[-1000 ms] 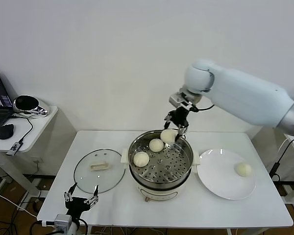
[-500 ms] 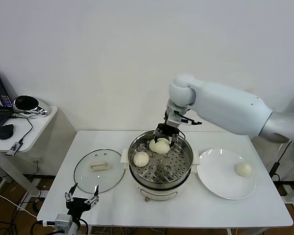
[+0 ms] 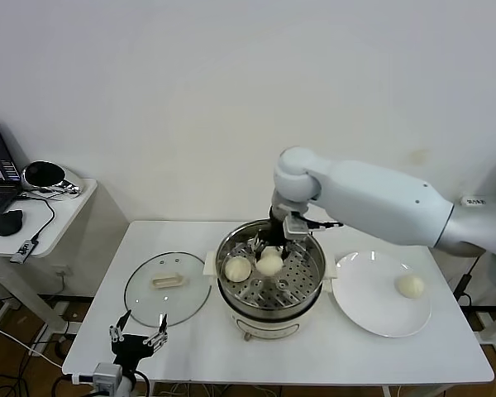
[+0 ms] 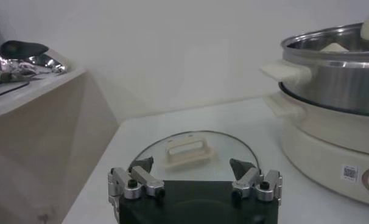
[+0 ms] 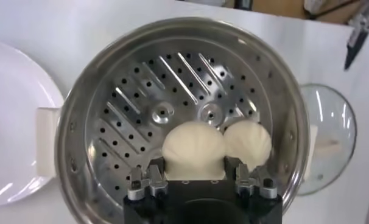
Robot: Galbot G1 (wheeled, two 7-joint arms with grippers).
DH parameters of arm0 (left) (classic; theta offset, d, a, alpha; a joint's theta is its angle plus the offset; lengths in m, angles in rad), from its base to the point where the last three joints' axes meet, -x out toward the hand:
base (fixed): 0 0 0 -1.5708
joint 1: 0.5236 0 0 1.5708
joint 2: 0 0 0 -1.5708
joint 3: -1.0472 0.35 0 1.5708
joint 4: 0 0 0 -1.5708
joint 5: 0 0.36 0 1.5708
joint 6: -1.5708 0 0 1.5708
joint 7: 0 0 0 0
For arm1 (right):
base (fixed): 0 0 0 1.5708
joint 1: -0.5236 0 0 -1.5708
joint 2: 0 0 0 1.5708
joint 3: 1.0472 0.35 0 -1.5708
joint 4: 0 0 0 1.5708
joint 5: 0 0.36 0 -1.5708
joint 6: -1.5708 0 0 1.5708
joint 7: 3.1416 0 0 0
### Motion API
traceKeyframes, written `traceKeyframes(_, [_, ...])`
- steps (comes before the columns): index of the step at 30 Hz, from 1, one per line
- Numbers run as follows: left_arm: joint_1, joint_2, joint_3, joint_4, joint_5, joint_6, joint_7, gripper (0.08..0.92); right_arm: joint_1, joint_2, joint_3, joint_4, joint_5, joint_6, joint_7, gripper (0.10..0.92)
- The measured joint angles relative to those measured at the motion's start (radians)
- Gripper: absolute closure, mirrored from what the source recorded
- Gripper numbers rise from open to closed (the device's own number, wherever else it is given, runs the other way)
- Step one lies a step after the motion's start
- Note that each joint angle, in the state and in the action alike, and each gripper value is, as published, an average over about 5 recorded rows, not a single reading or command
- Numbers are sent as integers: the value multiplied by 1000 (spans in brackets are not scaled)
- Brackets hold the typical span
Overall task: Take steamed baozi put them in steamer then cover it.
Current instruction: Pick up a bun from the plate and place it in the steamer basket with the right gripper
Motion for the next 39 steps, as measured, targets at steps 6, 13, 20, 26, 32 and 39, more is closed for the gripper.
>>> traceKeyframes(6, [1,-2,1,0,1,0,-1,177,-25,12,-9,11,-14,2,4,431])
traceKeyframes(13, [0,-2,0,2,0,-1,-1,177,-56,26,-7,8,-29,5,1,431])
traceKeyframes(20, [-8,-2,2,13,0,0,0,177,-74,26,-14,12,-28,-3,-2,431])
traceKeyframes(26, [-14,-2,4,19,-1,0,0,177,-76,27,-17,10,-28,-18,0,421])
traceKeyframes(32, [-14,-2,6,19,-1,1,2,177,-69,18,-20,17,-19,-46,8,288])
traceKeyframes(39, [-14,3,6,11,-1,3,7,177,-21,-16,-26,49,29,-110,6,204])
